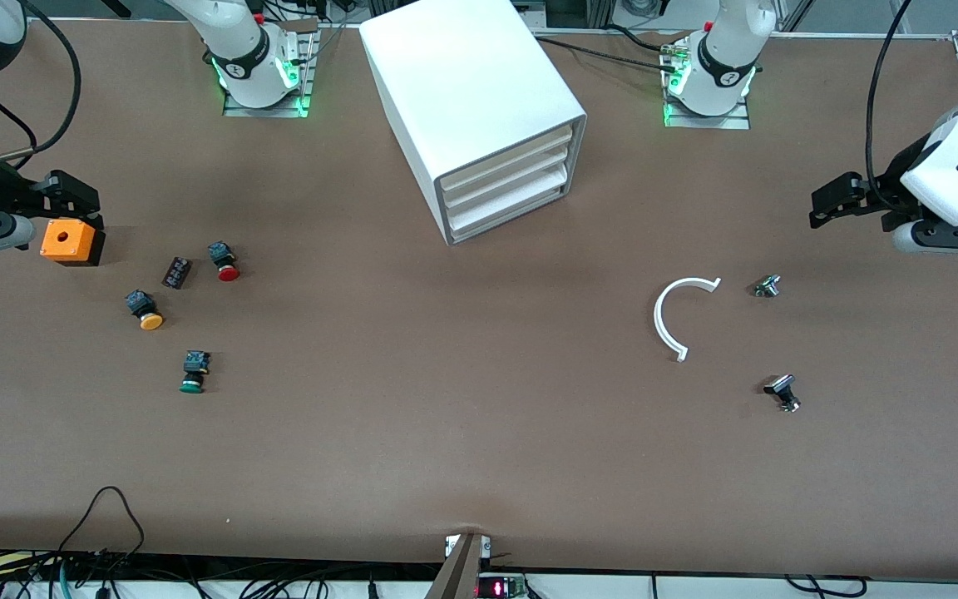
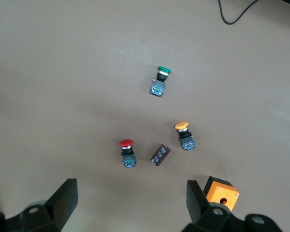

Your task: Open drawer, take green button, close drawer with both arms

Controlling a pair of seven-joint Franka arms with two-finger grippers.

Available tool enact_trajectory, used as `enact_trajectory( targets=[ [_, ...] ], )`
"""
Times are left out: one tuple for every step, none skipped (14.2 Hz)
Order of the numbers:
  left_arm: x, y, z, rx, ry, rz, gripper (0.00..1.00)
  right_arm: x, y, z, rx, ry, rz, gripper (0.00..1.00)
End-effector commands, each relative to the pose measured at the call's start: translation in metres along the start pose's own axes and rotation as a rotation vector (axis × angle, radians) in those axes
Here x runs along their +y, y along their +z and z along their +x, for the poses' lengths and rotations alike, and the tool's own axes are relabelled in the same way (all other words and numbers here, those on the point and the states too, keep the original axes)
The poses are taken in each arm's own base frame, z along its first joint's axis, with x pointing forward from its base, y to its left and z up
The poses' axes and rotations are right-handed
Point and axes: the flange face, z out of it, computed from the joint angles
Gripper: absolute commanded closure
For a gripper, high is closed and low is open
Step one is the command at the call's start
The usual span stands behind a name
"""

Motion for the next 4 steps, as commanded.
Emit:
enact_trajectory(
  targets=[
    [-0.0029, -0.0054, -0.0029, -0.016, 0.034, -0.009, 0.0, -0.0026, -0.0053, 0.0046, 0.005, 0.01, -0.022, 0.0],
    [-0.002, -0.0052, -0.0031, -0.017, 0.036, -0.009, 0.0, -0.0027, -0.0053, 0.0047, 0.005, 0.01, -0.02, 0.0],
    [-0.0028, -0.0051, -0.0032, -0.019, 0.036, -0.009, 0.0, -0.0029, -0.0053, 0.0047, 0.006, 0.011, -0.019, 0.0],
    [-0.0037, -0.0053, -0.003, -0.017, 0.033, -0.009, 0.0, -0.0031, -0.006, 0.0042, 0.006, 0.013, -0.017, 0.0]
  ],
)
